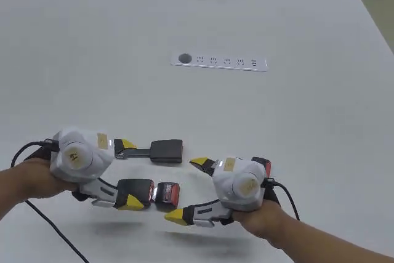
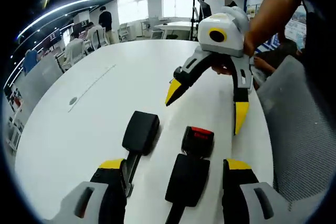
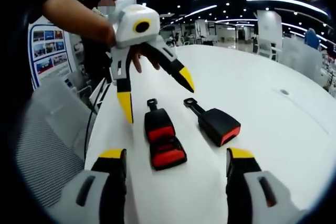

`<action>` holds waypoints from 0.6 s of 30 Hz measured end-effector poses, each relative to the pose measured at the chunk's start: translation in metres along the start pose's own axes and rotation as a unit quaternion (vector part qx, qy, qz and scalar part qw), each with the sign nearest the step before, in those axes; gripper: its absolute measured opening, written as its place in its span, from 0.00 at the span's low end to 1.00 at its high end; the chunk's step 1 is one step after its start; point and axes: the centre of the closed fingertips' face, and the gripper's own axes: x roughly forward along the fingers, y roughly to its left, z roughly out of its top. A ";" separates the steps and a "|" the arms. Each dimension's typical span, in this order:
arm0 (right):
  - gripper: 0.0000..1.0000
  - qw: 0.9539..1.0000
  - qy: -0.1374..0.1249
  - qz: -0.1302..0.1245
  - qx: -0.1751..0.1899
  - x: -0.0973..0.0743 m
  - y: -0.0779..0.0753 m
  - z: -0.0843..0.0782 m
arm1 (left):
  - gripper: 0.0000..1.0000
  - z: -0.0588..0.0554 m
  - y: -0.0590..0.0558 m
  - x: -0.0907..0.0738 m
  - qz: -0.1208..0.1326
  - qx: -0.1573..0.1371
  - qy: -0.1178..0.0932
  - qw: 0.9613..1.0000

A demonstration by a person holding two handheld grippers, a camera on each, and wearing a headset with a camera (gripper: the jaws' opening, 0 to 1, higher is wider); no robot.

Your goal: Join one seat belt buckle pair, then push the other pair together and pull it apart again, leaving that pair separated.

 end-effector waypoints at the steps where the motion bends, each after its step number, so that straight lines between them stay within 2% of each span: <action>1: 0.80 1.000 -0.004 -0.003 0.001 -0.005 -0.002 0.001 | 0.77 0.003 0.000 0.000 0.002 0.002 -0.002 1.000; 6: 0.83 1.000 -0.011 -0.027 0.004 -0.041 -0.016 -0.004 | 0.77 0.019 -0.001 0.000 0.005 0.010 -0.008 1.000; 9: 0.86 0.999 0.007 -0.041 0.011 -0.060 -0.025 -0.015 | 0.79 0.030 0.000 0.000 0.006 0.011 -0.011 1.000; 13: 0.87 0.998 0.010 -0.058 0.014 -0.084 -0.039 -0.021 | 0.83 0.042 0.006 0.002 0.010 0.018 -0.020 1.000; 16: 0.87 0.998 0.010 -0.067 0.014 -0.095 -0.048 -0.024 | 0.85 0.047 0.013 0.001 0.016 0.021 -0.021 0.999; 18: 0.87 0.997 0.020 -0.077 0.013 -0.102 -0.056 -0.029 | 0.85 0.052 0.017 -0.001 0.018 0.019 -0.023 0.999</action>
